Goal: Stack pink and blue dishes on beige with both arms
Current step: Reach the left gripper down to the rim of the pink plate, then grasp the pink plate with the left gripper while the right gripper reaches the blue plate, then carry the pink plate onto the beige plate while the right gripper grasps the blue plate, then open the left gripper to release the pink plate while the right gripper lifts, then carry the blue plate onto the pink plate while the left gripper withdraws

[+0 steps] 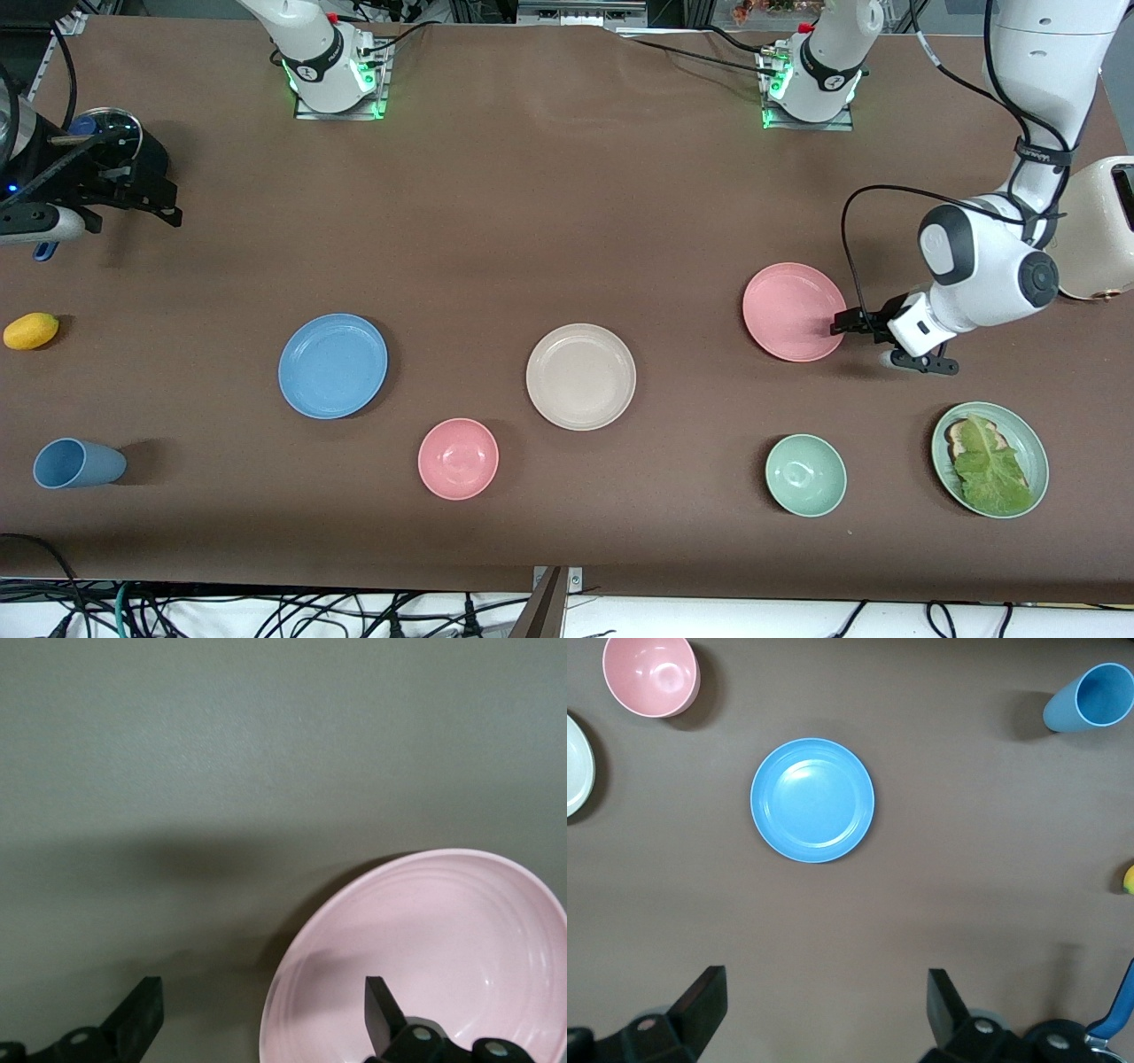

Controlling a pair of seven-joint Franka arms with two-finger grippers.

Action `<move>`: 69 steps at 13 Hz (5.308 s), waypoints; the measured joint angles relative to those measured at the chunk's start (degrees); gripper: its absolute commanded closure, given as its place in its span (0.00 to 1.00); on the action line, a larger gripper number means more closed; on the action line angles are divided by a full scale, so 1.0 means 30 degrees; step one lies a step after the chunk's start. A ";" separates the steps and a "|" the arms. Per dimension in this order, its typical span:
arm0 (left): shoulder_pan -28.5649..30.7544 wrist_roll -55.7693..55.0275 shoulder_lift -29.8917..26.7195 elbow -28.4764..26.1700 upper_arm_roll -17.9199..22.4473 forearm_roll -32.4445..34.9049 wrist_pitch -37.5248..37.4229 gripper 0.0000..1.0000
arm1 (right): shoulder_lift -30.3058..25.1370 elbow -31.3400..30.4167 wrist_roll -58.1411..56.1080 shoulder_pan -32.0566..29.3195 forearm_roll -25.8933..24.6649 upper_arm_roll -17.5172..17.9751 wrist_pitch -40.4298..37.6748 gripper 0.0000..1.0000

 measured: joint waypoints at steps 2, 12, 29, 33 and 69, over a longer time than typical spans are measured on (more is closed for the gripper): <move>-0.0062 0.0000 -0.0142 -0.0791 0.0003 -0.0311 0.0848 0.00 | 0.0000 0.0000 0.0002 0.0000 0.0000 0.0000 0.0060 0.00; -0.0300 0.1865 -0.0141 -0.1979 0.0016 -0.3740 0.1556 1.00 | 0.0843 -0.0002 0.0004 -0.0056 0.0000 -0.0023 0.3289 0.00; -0.2873 -0.0422 -0.0475 0.1689 -0.1641 -0.8936 -0.3114 1.00 | 0.9782 -0.1186 -0.0002 -0.0107 -0.0008 -0.0036 1.0109 0.00; -0.5755 -0.3403 -0.0034 0.3086 -0.1736 -0.9189 -0.1576 1.00 | 0.9773 -0.4382 -0.0021 -0.0237 -0.0008 -0.0128 1.3491 0.00; -0.9428 -0.7262 0.5939 0.9178 -0.1207 -0.9618 0.2556 0.00 | 0.9744 0.0616 -0.0970 -0.0933 0.0179 0.1965 0.8646 1.00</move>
